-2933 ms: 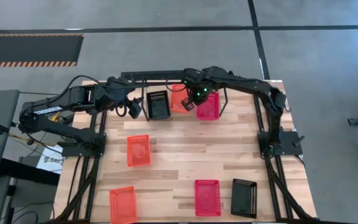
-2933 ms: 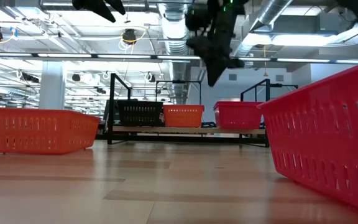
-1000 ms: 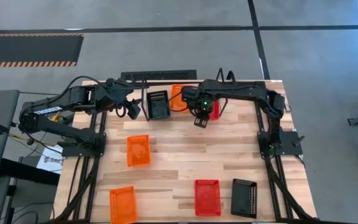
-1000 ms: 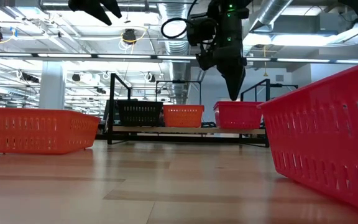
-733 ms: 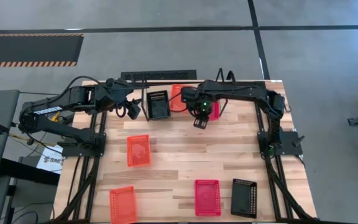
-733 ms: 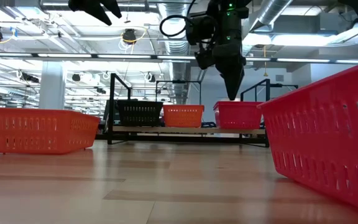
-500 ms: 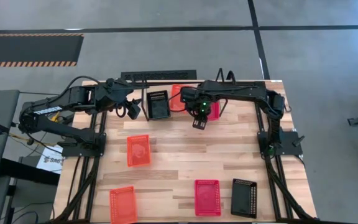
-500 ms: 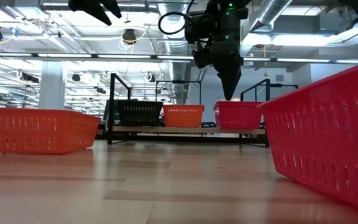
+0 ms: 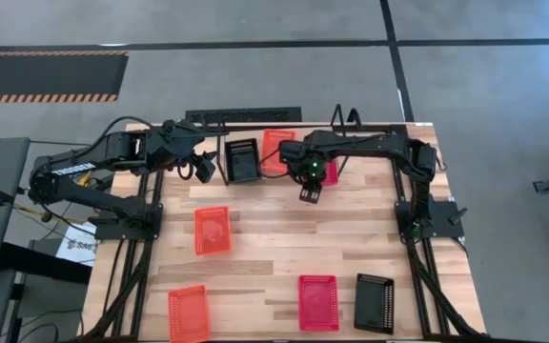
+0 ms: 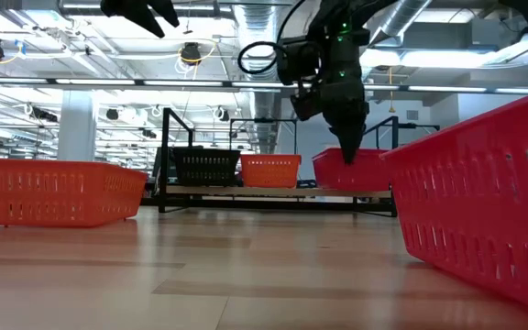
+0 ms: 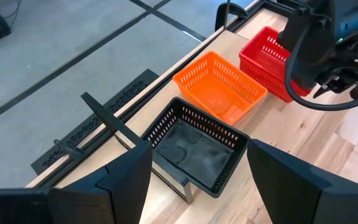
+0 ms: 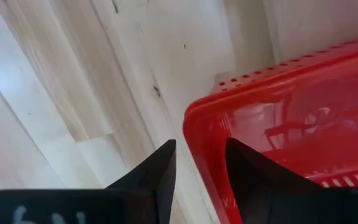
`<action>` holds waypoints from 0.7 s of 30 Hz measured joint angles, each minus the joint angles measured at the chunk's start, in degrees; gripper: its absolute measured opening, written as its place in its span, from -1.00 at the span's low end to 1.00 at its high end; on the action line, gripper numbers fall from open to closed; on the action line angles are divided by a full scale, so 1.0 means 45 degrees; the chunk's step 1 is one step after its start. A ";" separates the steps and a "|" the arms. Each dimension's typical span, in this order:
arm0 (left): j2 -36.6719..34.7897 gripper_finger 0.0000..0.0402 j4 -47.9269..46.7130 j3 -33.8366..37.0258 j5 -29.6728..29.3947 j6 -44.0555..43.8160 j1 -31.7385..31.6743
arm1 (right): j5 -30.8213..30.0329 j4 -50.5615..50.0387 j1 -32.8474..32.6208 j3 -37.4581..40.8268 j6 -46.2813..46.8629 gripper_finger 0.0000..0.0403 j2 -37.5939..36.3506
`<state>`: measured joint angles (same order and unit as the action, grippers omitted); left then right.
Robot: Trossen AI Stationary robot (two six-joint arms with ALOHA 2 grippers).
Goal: Stack baskets on shelf by color
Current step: Stack the top red bin on top of the other red bin on the shelf
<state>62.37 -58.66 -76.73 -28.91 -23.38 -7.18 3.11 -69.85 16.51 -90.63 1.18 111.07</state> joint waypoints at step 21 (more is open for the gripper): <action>0.0003 0.25 0.0002 0.0000 0.0000 -0.0049 0.0000 | -0.1119 0.0858 -0.0005 -0.0015 -0.1342 -0.95 -0.0019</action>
<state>62.38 -58.65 -76.73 -28.91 -23.59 -7.18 -1.92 -65.99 16.49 -90.70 -4.86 110.98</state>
